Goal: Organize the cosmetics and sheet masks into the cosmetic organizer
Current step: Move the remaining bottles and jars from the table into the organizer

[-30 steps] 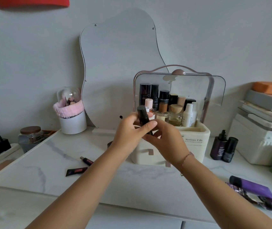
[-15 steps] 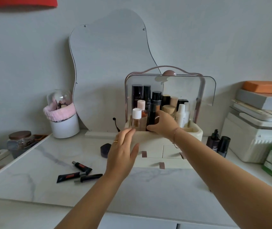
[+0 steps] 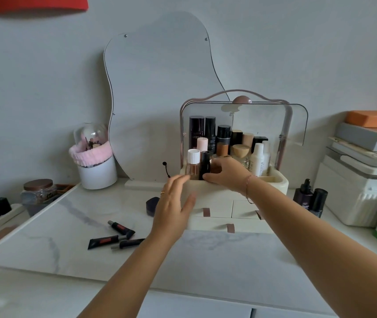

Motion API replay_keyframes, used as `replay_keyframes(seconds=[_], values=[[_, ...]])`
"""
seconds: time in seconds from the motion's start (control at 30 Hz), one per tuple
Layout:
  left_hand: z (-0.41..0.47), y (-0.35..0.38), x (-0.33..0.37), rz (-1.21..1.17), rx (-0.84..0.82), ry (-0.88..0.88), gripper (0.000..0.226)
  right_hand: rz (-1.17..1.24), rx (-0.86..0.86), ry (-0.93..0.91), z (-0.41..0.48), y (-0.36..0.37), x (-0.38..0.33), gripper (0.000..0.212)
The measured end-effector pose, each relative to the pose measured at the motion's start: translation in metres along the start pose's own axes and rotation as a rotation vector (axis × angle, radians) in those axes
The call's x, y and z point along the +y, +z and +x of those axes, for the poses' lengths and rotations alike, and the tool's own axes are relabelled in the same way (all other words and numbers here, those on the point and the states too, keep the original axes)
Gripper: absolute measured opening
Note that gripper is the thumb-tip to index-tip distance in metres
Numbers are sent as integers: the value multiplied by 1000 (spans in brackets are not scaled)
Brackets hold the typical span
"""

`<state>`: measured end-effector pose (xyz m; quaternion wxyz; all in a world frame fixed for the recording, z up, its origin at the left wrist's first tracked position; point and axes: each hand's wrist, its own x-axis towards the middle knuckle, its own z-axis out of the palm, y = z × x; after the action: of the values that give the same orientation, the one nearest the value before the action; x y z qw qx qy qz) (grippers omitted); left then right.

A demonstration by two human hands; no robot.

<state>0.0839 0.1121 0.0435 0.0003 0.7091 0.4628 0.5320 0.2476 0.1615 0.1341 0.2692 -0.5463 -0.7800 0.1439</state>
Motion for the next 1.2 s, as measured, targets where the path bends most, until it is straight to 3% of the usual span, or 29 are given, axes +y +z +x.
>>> replay_keyframes(seconds=[0.13, 0.27, 0.4, 0.53, 0.8, 0.9, 1.03, 1.2], values=[[4, -18, -43, 160, 87, -164, 58, 126, 145, 3, -21, 1, 6, 33], [12, -29, -92, 359, -262, -571, 66, 112, 460, -24, -51, 15, 19, 26], [17, -20, -108, 306, -432, -584, 63, -24, 580, -48, -68, 28, 37, 24], [14, -9, -106, 313, -357, -588, 59, -94, 610, -110, -75, 34, 44, 24], [-18, -24, -44, -93, -55, -474, 51, -99, 554, -152, -91, 31, 30, 37], [-21, -40, -5, -188, -120, -267, 54, 12, 433, -269, -106, 37, 10, 41], [-12, -47, 41, -161, -211, -25, 57, 441, 91, -157, -111, 29, -5, 49], [-1, -37, 61, -175, -233, -5, 64, 681, -130, -171, -100, -3, 2, 50]])
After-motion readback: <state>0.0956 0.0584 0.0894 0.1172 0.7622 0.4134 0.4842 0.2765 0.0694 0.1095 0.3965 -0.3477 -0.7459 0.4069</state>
